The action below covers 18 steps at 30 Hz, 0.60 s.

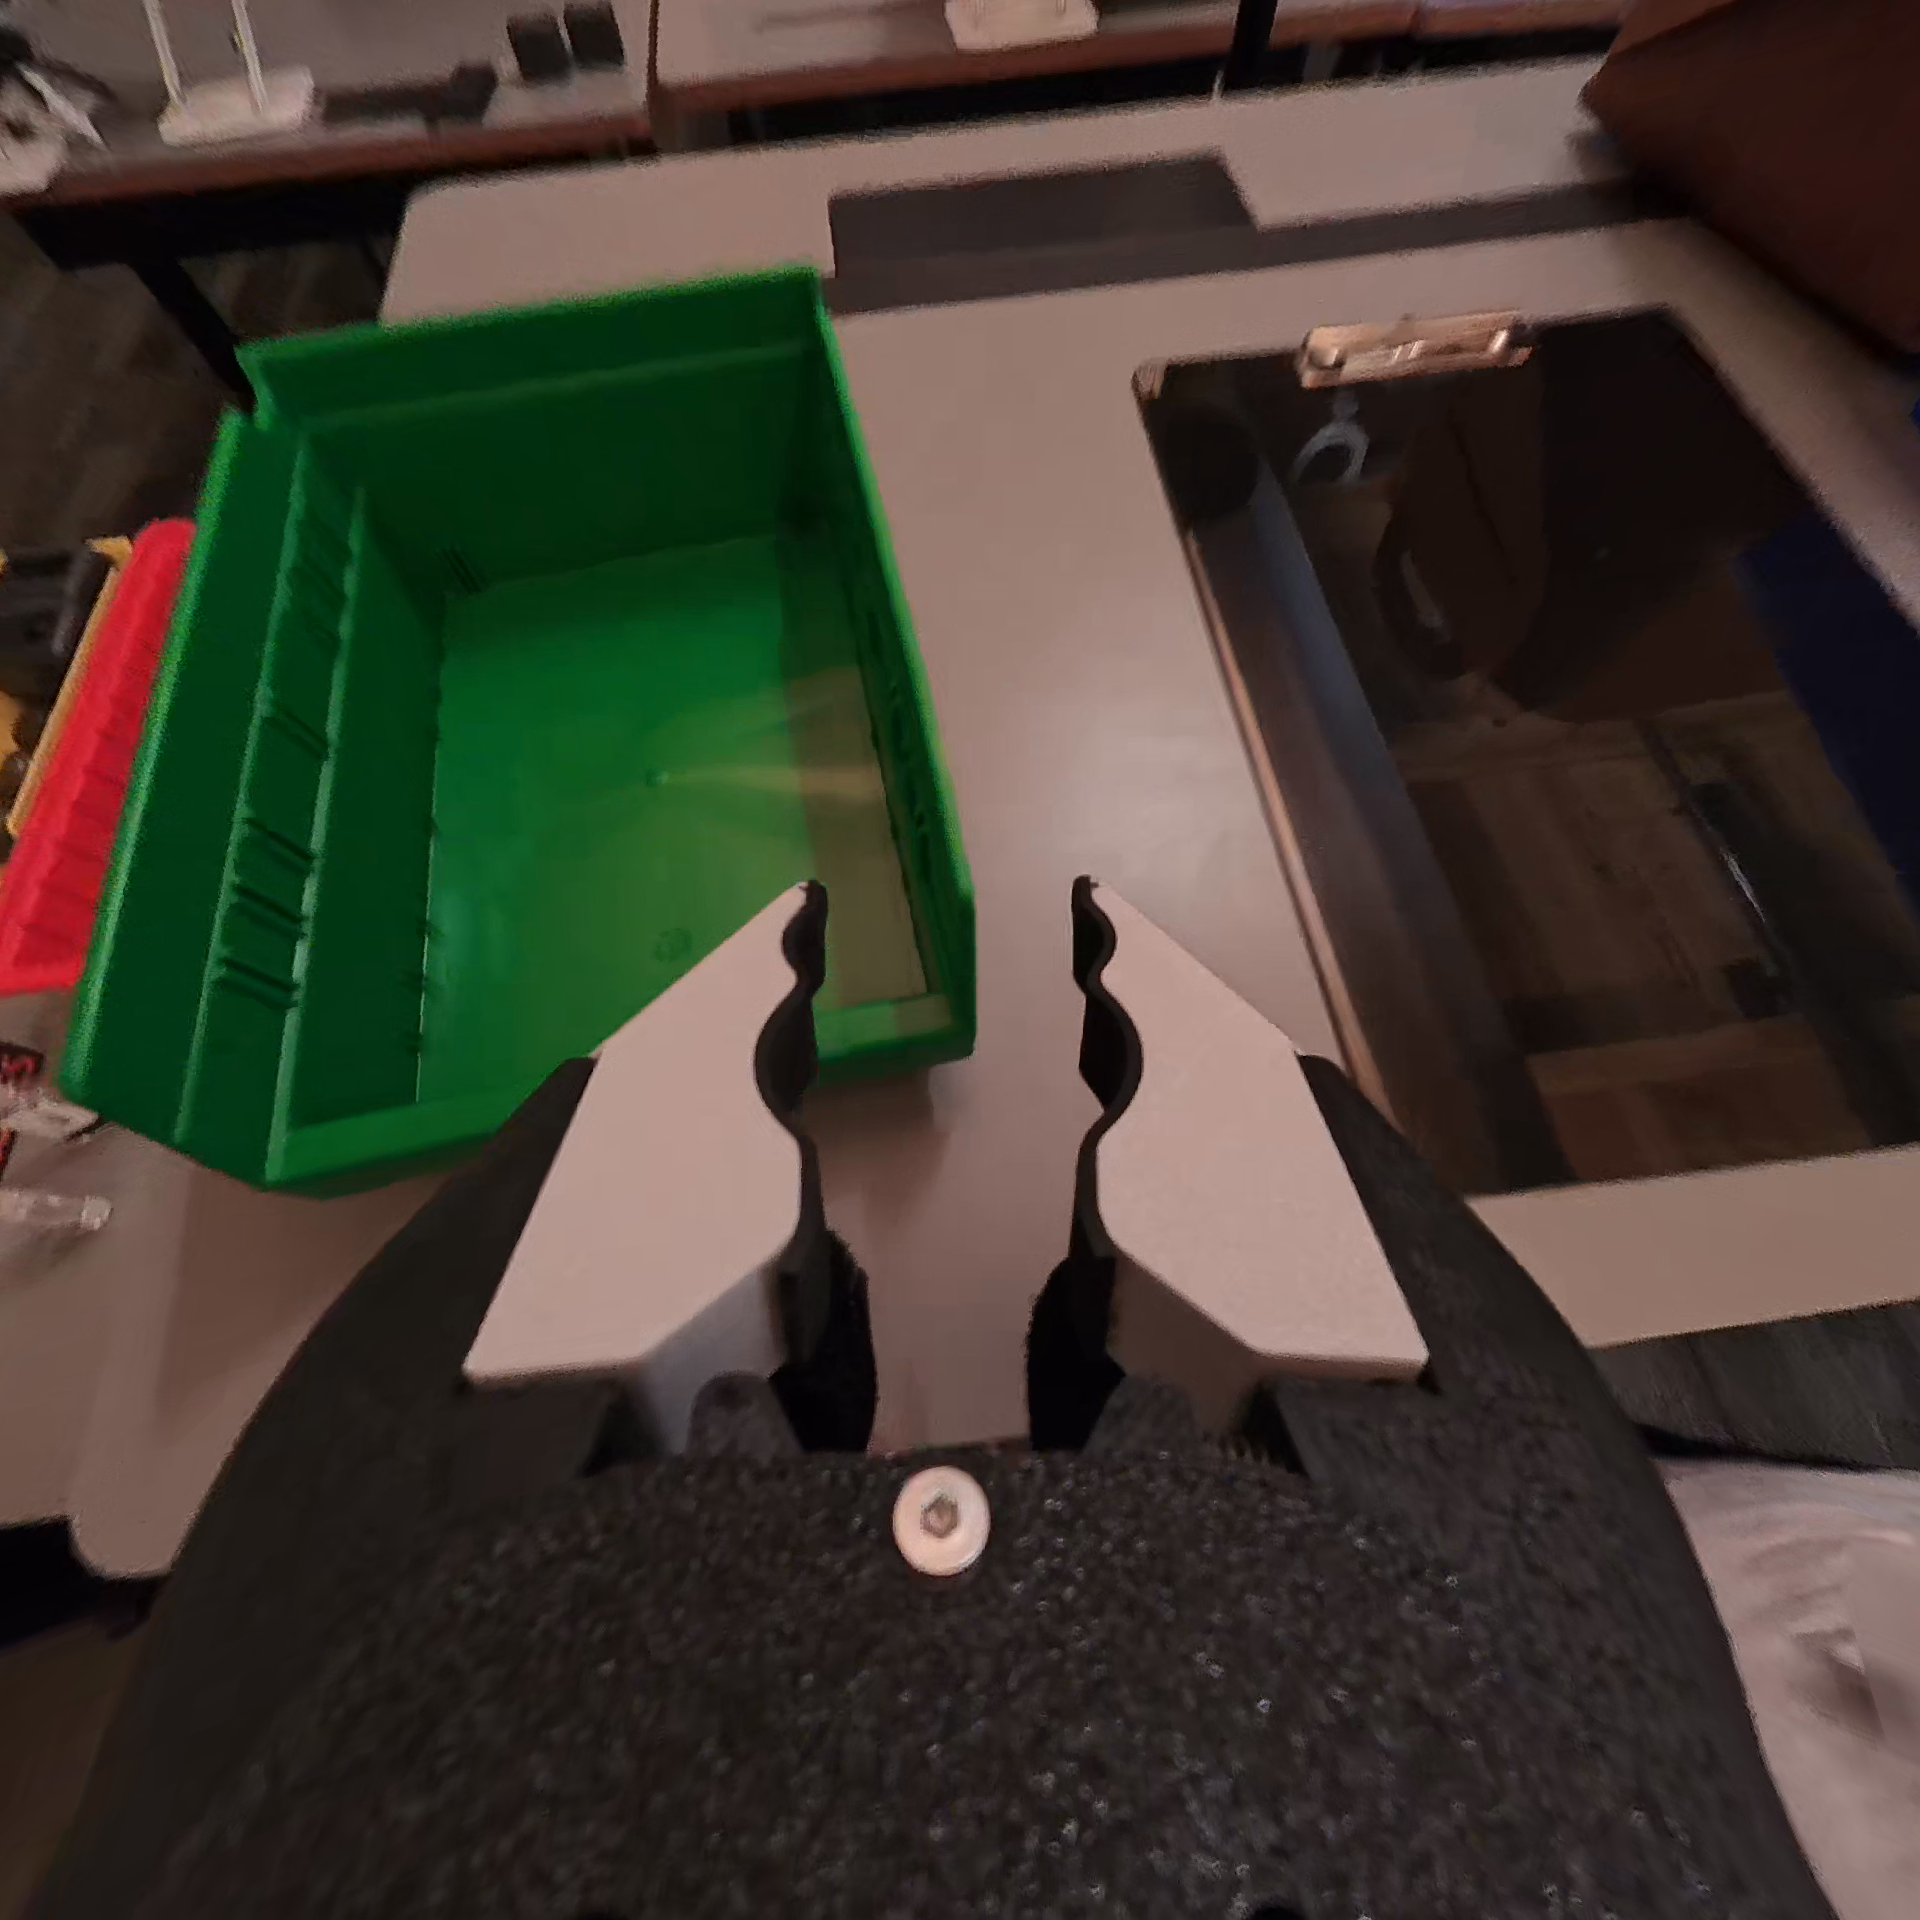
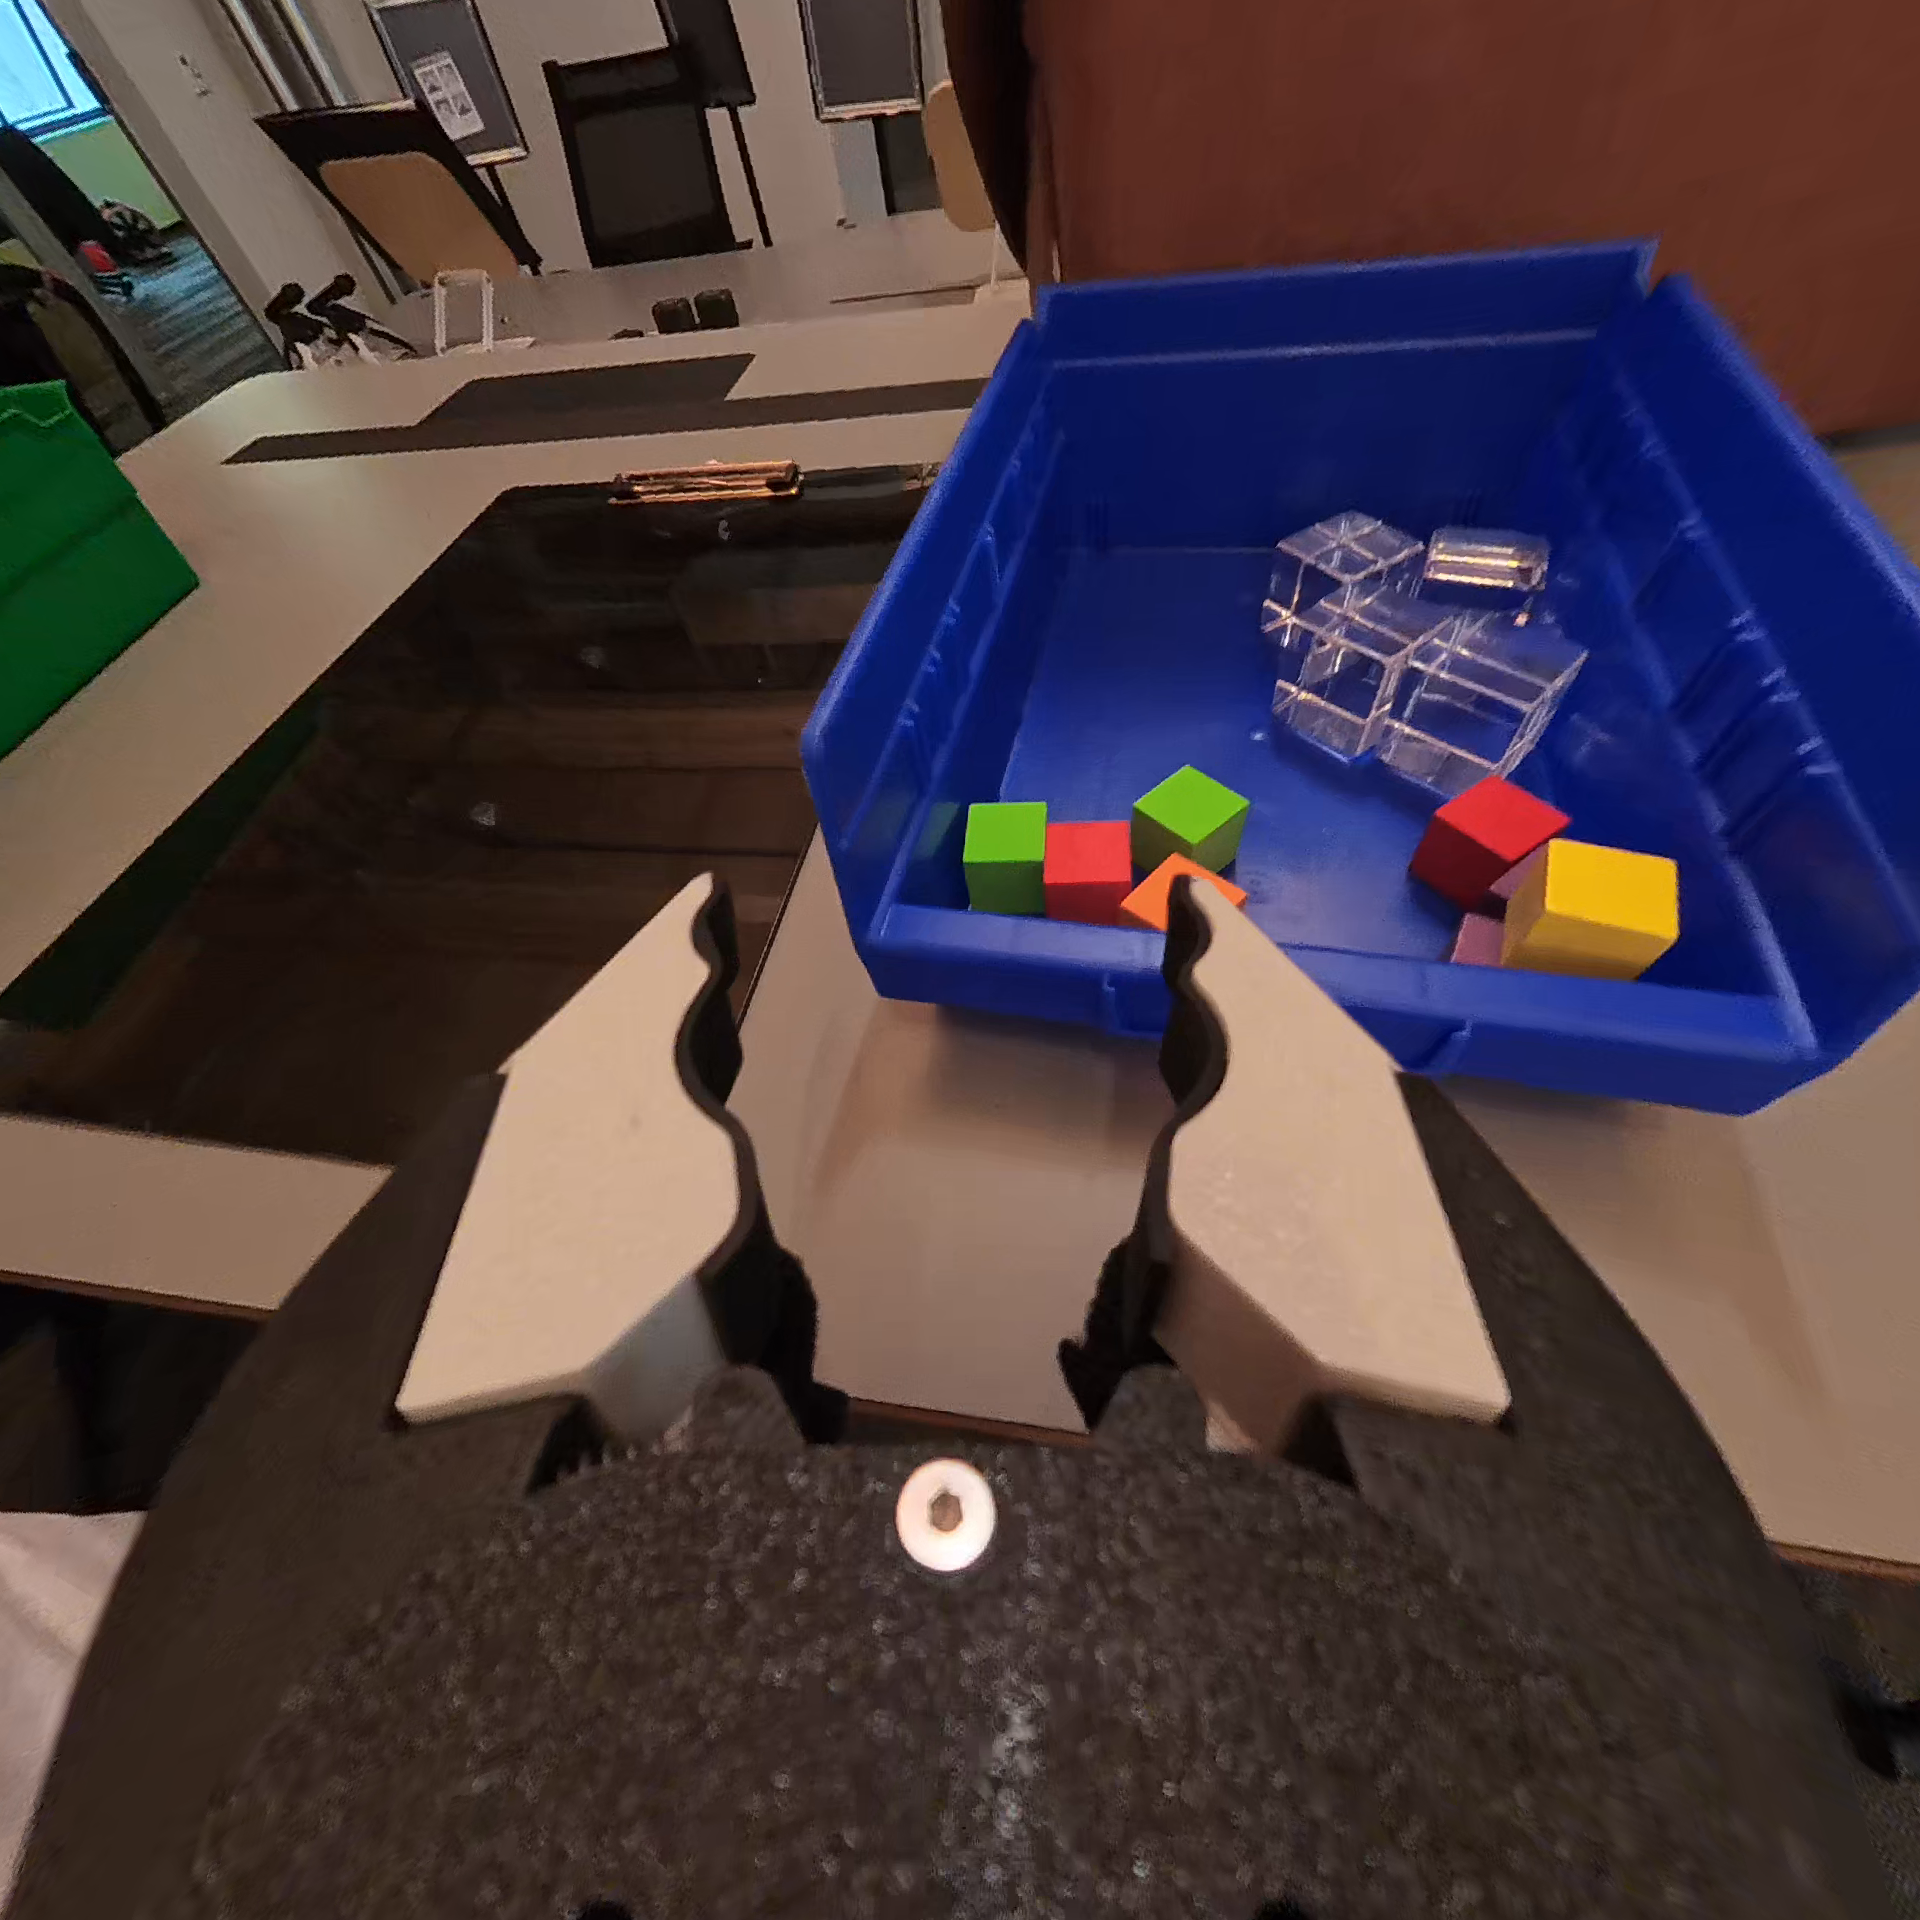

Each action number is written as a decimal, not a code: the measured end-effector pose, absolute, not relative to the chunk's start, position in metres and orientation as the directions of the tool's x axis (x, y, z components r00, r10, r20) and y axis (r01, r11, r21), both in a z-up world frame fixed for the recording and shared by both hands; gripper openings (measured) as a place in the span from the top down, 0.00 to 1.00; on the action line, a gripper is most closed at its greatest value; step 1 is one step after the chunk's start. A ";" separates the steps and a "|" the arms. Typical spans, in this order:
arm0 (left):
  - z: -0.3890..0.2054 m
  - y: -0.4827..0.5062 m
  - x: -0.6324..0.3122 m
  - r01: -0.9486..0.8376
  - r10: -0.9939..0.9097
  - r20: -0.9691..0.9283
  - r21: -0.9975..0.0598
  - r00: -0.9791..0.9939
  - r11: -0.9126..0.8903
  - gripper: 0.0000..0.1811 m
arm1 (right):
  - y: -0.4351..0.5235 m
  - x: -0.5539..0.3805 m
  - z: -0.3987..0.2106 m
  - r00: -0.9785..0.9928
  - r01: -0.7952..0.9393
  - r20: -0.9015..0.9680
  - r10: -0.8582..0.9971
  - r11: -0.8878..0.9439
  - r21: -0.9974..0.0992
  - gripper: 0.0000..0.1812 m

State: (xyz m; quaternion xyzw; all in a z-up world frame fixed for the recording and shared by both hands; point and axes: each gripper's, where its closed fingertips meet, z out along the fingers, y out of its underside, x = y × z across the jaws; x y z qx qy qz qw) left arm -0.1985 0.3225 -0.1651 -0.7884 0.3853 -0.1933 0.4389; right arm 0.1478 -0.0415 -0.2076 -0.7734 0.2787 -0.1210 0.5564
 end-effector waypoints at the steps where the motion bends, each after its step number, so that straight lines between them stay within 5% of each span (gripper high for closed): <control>1: -0.157 0.320 -0.192 -0.412 -0.785 -0.029 -0.863 0.618 -0.293 0.73 | -0.041 0.148 -0.206 0.821 -0.287 -0.114 -0.559 -0.232 -0.930 0.55; 10: -0.091 0.292 -0.119 -0.286 -0.787 -0.217 -0.957 0.577 0.055 0.73 | -0.061 0.167 -0.172 0.853 -0.163 0.002 -0.522 -0.269 -0.949 0.57; 18: -0.112 0.174 0.031 -0.367 -0.962 0.119 -0.907 0.247 -0.207 0.73 | -0.100 0.211 -0.149 0.832 -0.203 0.006 -0.555 -0.314 -0.927 0.62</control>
